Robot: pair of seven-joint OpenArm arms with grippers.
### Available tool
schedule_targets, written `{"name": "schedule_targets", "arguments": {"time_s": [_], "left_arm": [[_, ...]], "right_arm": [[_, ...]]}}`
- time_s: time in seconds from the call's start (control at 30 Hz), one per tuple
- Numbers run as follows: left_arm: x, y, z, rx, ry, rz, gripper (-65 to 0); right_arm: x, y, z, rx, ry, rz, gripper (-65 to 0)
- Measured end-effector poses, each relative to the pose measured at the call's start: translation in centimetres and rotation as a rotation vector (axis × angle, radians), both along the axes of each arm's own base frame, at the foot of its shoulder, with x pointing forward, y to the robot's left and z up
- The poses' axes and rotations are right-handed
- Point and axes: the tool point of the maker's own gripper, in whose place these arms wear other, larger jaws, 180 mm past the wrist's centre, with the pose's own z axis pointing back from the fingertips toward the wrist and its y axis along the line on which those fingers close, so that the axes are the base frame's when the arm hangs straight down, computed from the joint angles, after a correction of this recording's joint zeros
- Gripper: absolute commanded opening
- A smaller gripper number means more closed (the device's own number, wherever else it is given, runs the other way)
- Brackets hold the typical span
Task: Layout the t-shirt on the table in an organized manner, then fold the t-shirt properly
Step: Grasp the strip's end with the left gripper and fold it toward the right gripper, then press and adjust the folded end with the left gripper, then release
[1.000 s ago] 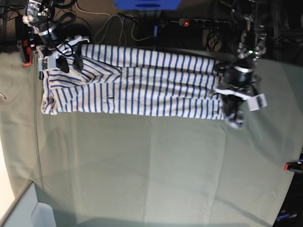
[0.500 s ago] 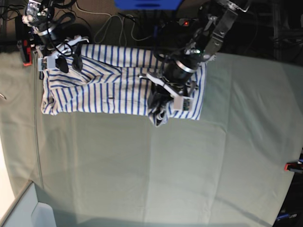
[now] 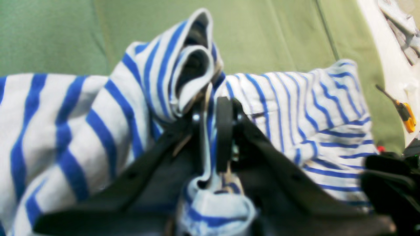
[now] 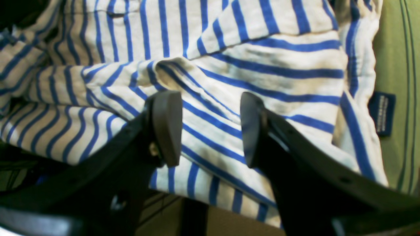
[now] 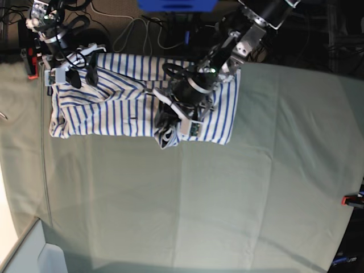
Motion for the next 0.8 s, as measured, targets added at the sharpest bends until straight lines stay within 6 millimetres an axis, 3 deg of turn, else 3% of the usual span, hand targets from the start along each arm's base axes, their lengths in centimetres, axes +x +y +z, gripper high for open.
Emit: {"name": "schedule_targets", "arguments": {"time_s": [0.17, 0.3, 0.43, 0.53, 0.6, 0.67, 0.73, 0.8], "left_arm": [[-0.6, -0.9, 0.1, 0.003, -0.007, -0.037, -42.9], [-2.4, -3.2, 0.2, -0.005, -0.006, -0.123, -34.6], [-3.0, -4.3, 0.4, -0.005, -0.011, -0.166, -33.0], [-3.1, -4.6, 0.7, -0.015, -0.014, -0.169, -33.0], [-3.1, -4.7, 1.6, -0.032, -0.028, -0.17, -33.0], [-2.5, -4.8, 3.2, -0.056, -0.062, -0.16, -33.0], [-2.0, -4.2, 4.9, -0.08, -0.109, -0.168, -33.0], [-1.2, -2.4, 5.2, -0.087, -0.103, -0.128, -33.0]], "right_arm": [[2.2, -2.7, 3.3, -0.071, -0.101, -0.043, -35.6], [3.8, -3.8, 4.3, -0.083, -0.145, -0.08, -35.5], [4.9, -4.5, 4.2, -0.077, -0.159, -0.099, -35.5], [5.3, -4.7, 2.4, -0.146, -0.072, -0.067, -35.5], [5.5, -5.4, 1.4, -0.204, 0.006, -0.056, -35.5], [6.1, -6.5, 1.7, -0.218, 0.011, -0.093, -35.5], [6.6, -7.6, 2.1, -0.23, 0.02, -0.124, -35.0], [6.8, -8.6, 2.1, -0.238, 0.044, -0.151, -31.0]]}}
